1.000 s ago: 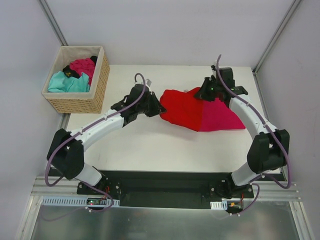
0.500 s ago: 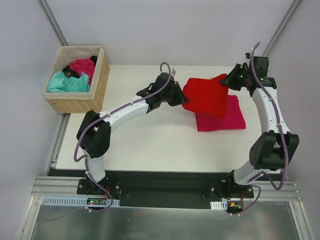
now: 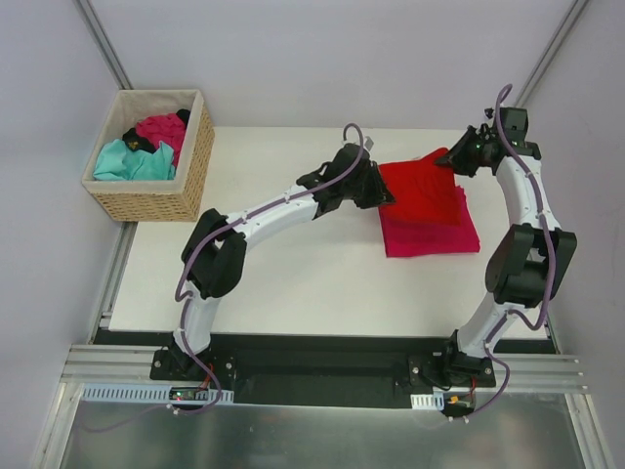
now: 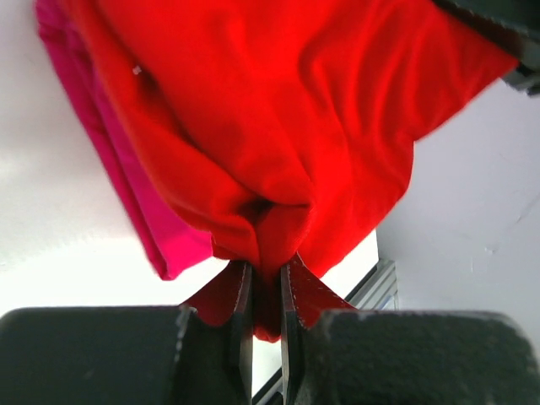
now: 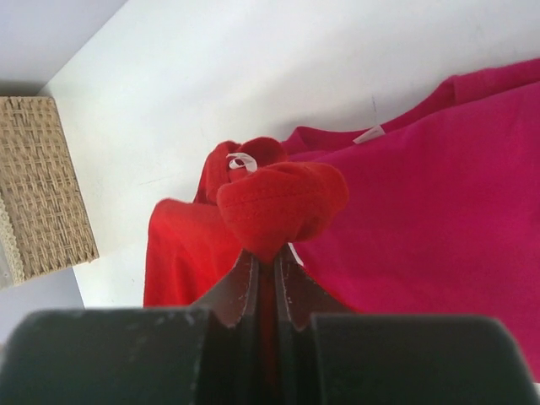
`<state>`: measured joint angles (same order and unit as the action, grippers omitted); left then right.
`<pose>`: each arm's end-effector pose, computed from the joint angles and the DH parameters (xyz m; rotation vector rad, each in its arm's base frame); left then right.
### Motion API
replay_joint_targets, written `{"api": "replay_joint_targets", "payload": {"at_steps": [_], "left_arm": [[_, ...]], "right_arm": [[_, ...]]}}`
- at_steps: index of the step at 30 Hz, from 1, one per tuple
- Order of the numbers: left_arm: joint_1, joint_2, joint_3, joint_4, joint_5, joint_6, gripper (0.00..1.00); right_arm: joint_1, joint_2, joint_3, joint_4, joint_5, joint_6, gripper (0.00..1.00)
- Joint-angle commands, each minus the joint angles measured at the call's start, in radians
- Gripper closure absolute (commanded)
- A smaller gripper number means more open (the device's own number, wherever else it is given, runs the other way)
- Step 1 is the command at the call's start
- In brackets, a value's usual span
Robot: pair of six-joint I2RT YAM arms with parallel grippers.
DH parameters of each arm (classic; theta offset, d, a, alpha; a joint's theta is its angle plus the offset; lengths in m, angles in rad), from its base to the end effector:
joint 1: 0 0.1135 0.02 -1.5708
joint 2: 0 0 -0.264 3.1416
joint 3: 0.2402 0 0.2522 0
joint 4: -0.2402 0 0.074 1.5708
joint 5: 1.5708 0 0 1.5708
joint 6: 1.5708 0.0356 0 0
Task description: Fold and stack the t-shirts
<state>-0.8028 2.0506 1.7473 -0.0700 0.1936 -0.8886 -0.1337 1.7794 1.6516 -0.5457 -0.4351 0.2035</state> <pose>0.3389 -0.3608 0.2921 0.0506 2.1733 -1.2474 0.4067 -0.0396 0.3338 0.1389 2.2169 0.5250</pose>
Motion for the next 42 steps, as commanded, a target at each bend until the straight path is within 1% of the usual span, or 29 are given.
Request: {"api": "replay_joint_targets", "payload": {"at_steps": [1,4,12,19,24,29,37,42], "left_arm": [[-0.061,0.040,0.061,-0.008,0.058,-0.019,1.00],[-0.082,0.072,0.078,-0.014,0.069,-0.023,1.00],[-0.085,0.126,0.100,-0.017,0.086,-0.023,1.00],[-0.085,0.137,0.098,-0.028,0.081,-0.003,1.00],[-0.085,0.138,0.103,-0.028,0.076,0.005,1.00],[-0.085,0.135,0.107,-0.037,0.069,0.016,1.00],[-0.085,0.169,0.095,-0.037,0.081,0.007,1.00],[-0.087,0.192,0.067,-0.036,0.067,0.010,1.00]], "right_arm": [[-0.036,0.018,0.053,0.012,-0.033,0.005,0.99],[-0.061,0.029,0.043,0.018,-0.044,0.008,0.99],[-0.104,0.041,0.034,0.032,-0.045,0.016,0.99],[-0.107,0.066,-0.007,0.052,-0.047,0.019,0.99],[-0.103,0.087,0.013,0.069,-0.073,0.040,1.00],[-0.095,0.077,0.024,0.058,-0.044,0.024,0.99],[-0.095,0.112,-0.022,0.064,-0.008,0.017,0.99],[-0.095,0.110,-0.052,0.078,0.051,0.017,0.99]]}}
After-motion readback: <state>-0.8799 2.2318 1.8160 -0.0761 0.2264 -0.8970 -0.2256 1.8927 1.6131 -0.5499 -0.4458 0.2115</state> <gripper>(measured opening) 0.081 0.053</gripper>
